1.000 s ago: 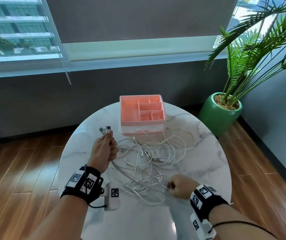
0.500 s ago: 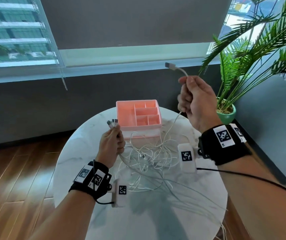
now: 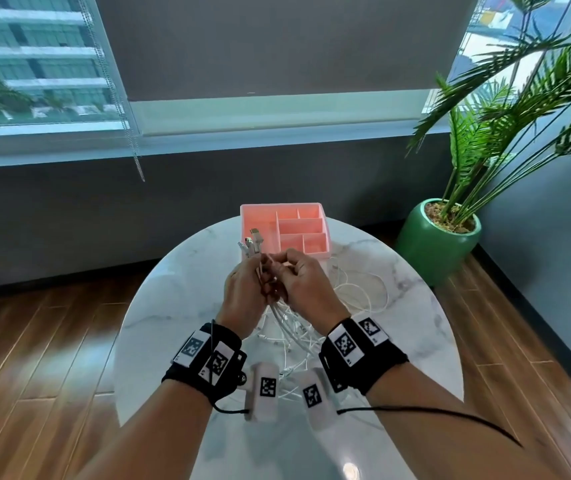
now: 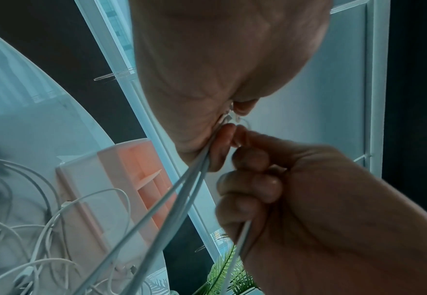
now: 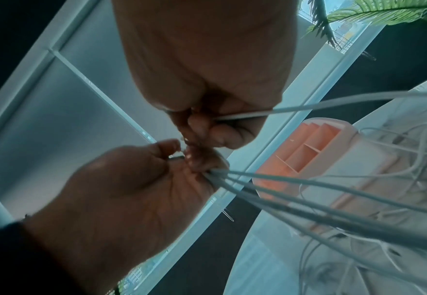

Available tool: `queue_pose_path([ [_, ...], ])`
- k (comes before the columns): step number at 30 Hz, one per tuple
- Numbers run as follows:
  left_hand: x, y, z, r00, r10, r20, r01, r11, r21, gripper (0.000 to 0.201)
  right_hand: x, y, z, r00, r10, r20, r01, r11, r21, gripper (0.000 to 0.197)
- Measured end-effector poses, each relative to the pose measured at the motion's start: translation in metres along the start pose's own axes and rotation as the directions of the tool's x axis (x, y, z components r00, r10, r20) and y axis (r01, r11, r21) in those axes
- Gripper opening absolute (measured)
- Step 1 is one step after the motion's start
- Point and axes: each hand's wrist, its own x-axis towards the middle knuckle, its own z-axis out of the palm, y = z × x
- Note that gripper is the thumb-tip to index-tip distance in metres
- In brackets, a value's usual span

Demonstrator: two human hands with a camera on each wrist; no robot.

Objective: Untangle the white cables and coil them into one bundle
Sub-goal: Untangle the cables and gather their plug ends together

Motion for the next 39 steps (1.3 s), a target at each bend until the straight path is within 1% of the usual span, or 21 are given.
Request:
queue_pose_path([
  [2, -0.001, -0.002, -0.001, 1.000, 0.024, -0.009, -0.024, 0.999, 0.032, 0.039, -0.001, 0.006, 0.001, 1.000, -0.005, 0.012, 0.006, 0.999, -0.032, 0.011],
  [4, -0.001, -0.006, -0.003, 0.999, 0.037, -0.021, -0.035, 0.997, 0.064, 0.036, -0.002, 0.008, -0.003, 0.999, -0.047, 0.004, 0.047, 0.986, -0.160, 0.012],
  [7, -0.001, -0.011, -0.004, 0.999, 0.039, -0.024, -0.037, 0.996, 0.081, 0.035, -0.003, 0.006, -0.009, 0.993, -0.117, 0.007, 0.113, 0.932, -0.346, 0.014],
  [12, 0.002, -0.020, -0.002, 0.997, 0.064, -0.047, -0.059, 0.991, 0.117, 0.034, -0.007, 0.004, -0.014, 0.980, -0.196, 0.044, 0.191, 0.838, -0.511, 0.015],
  [13, 0.004, -0.021, -0.003, 0.995, 0.071, -0.068, -0.063, 0.991, 0.115, 0.034, -0.008, 0.004, -0.015, 0.977, -0.204, 0.057, 0.202, 0.819, -0.537, 0.013],
  [15, 0.005, -0.018, -0.004, 0.990, 0.077, -0.119, -0.065, 0.993, 0.103, 0.033, -0.012, 0.009, -0.017, 0.979, -0.189, 0.079, 0.201, 0.814, -0.544, 0.011],
  [17, 0.006, -0.011, -0.006, 0.980, 0.088, -0.178, -0.077, 0.995, 0.066, 0.032, -0.015, 0.020, -0.024, 0.984, -0.145, 0.105, 0.178, 0.827, -0.533, 0.018],
  [18, 0.007, -0.004, -0.010, 0.973, 0.086, -0.216, -0.084, 0.996, 0.018, 0.033, -0.018, 0.027, -0.030, 0.986, -0.113, 0.121, 0.160, 0.829, -0.536, 0.023],
  [20, 0.011, 0.010, -0.020, 0.958, 0.067, -0.279, -0.111, 0.983, -0.144, 0.034, -0.025, 0.046, -0.046, 0.989, -0.001, 0.148, 0.085, 0.822, -0.563, 0.030],
  [21, 0.013, 0.017, -0.025, 0.953, 0.068, -0.296, -0.134, 0.969, -0.209, 0.035, -0.029, 0.062, -0.057, 0.987, 0.079, 0.140, 0.015, 0.822, -0.569, 0.031],
  [23, 0.013, 0.029, -0.033, 0.951, 0.081, -0.298, -0.165, 0.950, -0.267, 0.038, -0.037, 0.092, -0.082, 0.967, 0.249, 0.057, -0.182, 0.827, -0.531, 0.028],
  [25, 0.011, 0.036, -0.036, 0.961, 0.080, -0.264, -0.151, 0.953, -0.262, 0.040, -0.043, 0.118, -0.102, 0.929, 0.367, -0.036, -0.332, 0.790, -0.516, 0.026],
  [26, 0.010, 0.037, -0.037, 0.965, 0.080, -0.250, -0.143, 0.959, -0.246, 0.041, -0.044, 0.126, -0.108, 0.905, 0.420, -0.074, -0.392, 0.750, -0.534, 0.027],
  [28, 0.009, 0.036, -0.038, 0.971, 0.086, -0.225, -0.135, 0.969, -0.208, 0.041, -0.044, 0.132, -0.115, 0.863, 0.483, -0.149, -0.480, 0.688, -0.545, 0.032],
  [29, 0.008, 0.035, -0.038, 0.973, 0.090, -0.214, -0.131, 0.973, -0.190, 0.040, -0.041, 0.129, -0.118, 0.858, 0.481, -0.180, -0.498, 0.696, -0.518, 0.033],
  [31, 0.007, 0.033, -0.039, 0.976, 0.093, -0.195, -0.124, 0.981, -0.152, 0.039, -0.030, 0.111, -0.121, 0.850, 0.468, -0.242, -0.526, 0.782, -0.334, 0.030],
  [33, 0.006, 0.032, -0.038, 0.978, 0.097, -0.183, -0.119, 0.987, -0.111, 0.039, -0.015, 0.073, -0.121, 0.860, 0.425, -0.281, -0.465, 0.881, -0.091, 0.034],
  [35, 0.005, 0.032, -0.036, 0.978, 0.100, -0.184, -0.115, 0.991, -0.070, 0.039, -0.001, 0.019, -0.119, 0.912, 0.323, -0.254, -0.315, 0.946, 0.071, 0.036],
  [37, 0.004, 0.031, -0.033, 0.977, 0.105, -0.187, -0.115, 0.992, -0.043, 0.040, 0.008, -0.040, -0.113, 0.971, 0.129, -0.200, -0.104, 0.986, 0.132, 0.025],
  [38, 0.003, 0.031, -0.031, 0.976, 0.106, -0.189, -0.115, 0.993, -0.038, 0.040, 0.011, -0.065, -0.111, 0.982, 0.020, -0.190, 0.011, 0.987, 0.159, 0.015],
  [39, 0.003, 0.031, -0.030, 0.976, 0.105, -0.190, -0.115, 0.993, -0.038, 0.040, 0.012, -0.088, -0.109, 0.976, -0.091, -0.200, 0.129, 0.974, 0.188, 0.013],
])
